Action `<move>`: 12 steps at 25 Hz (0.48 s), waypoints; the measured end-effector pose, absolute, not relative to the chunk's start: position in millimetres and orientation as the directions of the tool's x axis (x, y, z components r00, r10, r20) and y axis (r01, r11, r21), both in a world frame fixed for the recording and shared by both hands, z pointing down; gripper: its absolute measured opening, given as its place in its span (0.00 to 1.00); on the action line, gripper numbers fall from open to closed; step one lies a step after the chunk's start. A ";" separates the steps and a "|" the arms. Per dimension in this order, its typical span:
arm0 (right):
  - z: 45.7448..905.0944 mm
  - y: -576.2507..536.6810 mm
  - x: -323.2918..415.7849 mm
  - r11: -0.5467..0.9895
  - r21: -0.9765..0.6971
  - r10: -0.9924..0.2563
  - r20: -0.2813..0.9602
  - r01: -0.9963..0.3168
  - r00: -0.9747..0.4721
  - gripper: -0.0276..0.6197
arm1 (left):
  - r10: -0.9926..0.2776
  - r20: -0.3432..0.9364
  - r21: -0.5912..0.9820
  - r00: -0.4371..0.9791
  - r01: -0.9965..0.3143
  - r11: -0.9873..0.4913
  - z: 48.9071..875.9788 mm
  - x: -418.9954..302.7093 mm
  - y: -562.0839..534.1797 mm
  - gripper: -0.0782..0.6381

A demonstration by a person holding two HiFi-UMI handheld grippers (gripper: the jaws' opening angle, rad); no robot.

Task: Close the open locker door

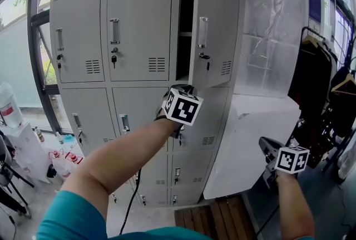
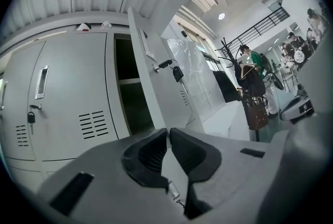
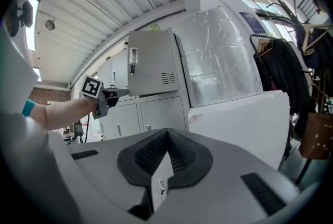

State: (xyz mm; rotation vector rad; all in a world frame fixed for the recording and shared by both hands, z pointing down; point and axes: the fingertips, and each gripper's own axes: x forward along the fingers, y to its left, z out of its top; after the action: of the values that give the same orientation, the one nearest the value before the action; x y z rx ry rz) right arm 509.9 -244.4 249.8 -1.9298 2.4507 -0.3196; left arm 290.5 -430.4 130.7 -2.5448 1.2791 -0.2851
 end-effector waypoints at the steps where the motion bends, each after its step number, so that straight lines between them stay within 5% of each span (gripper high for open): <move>1: 250.2 -244.9 509.9 0.221 -0.164 -0.963 0.122 -0.961 -0.242 0.03 | -0.813 0.051 -0.333 0.580 -0.758 -0.561 130.7 288.1 -435.0 0.16; 12: 260.2 -242.2 522.0 0.187 -0.177 -0.968 0.135 -0.966 -0.212 0.03 | -0.857 0.054 -0.334 0.512 -0.800 -0.499 131.2 271.0 -480.9 0.16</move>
State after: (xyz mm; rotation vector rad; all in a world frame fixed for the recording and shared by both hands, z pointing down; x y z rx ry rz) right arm 522.0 -242.2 260.2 -1.9678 2.4144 -0.3508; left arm 271.0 -480.9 131.2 -2.4896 1.3973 -0.3092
